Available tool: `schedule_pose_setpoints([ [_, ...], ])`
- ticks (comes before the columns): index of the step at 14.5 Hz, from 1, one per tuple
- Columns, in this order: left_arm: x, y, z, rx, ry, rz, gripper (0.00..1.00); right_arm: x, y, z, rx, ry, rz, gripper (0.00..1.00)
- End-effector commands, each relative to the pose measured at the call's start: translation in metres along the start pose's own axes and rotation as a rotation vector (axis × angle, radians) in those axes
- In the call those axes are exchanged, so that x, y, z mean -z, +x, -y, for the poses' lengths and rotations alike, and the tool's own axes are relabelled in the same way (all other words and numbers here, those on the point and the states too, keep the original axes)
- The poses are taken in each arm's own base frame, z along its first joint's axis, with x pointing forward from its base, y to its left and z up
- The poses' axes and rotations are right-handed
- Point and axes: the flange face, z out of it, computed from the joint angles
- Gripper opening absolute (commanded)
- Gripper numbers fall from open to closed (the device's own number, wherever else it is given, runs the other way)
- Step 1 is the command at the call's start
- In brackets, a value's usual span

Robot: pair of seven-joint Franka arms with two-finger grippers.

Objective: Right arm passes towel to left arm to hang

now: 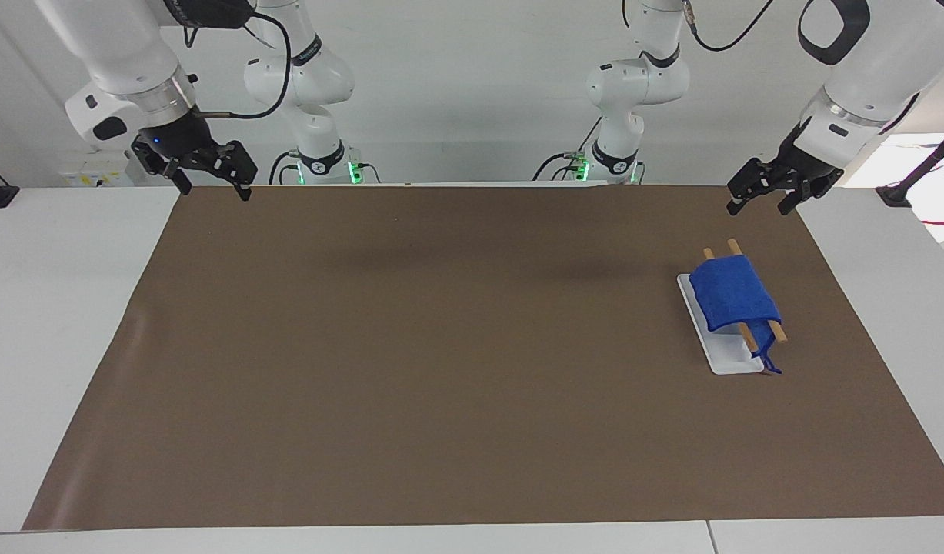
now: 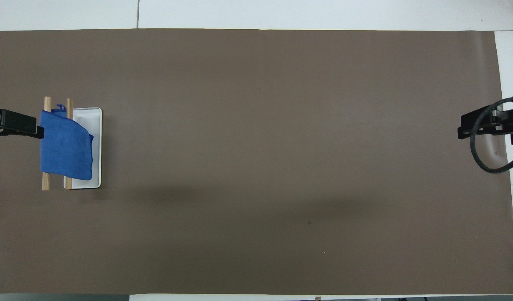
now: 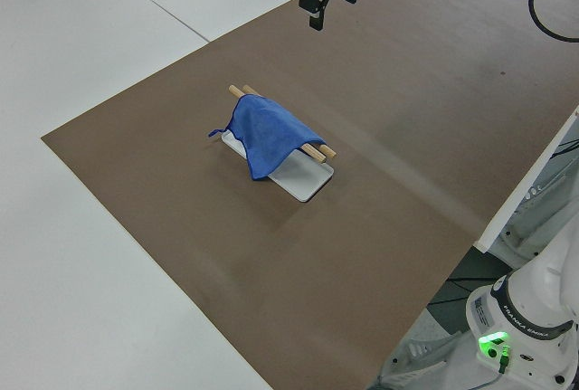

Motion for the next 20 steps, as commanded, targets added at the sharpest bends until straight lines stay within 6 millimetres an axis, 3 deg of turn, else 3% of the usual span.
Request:
schedule_pose_setpoints([
  [1, 0.001, -0.006, -0.008, -0.032, 0.04, -0.014, 1.0, 0.0, -0.001, -0.004, 0.018, 0.01, -0.005, 1.0],
  [15, 0.001, -0.007, -0.01, -0.038, 0.04, -0.011, 1.0, 0.001, 0.002, -0.004, 0.017, 0.015, -0.026, 1.0],
  [20, 0.002, -0.007, 0.002, -0.017, 0.039, -0.015, 1.0, 0.001, 0.002, -0.004, 0.019, 0.014, -0.025, 1.0],
])
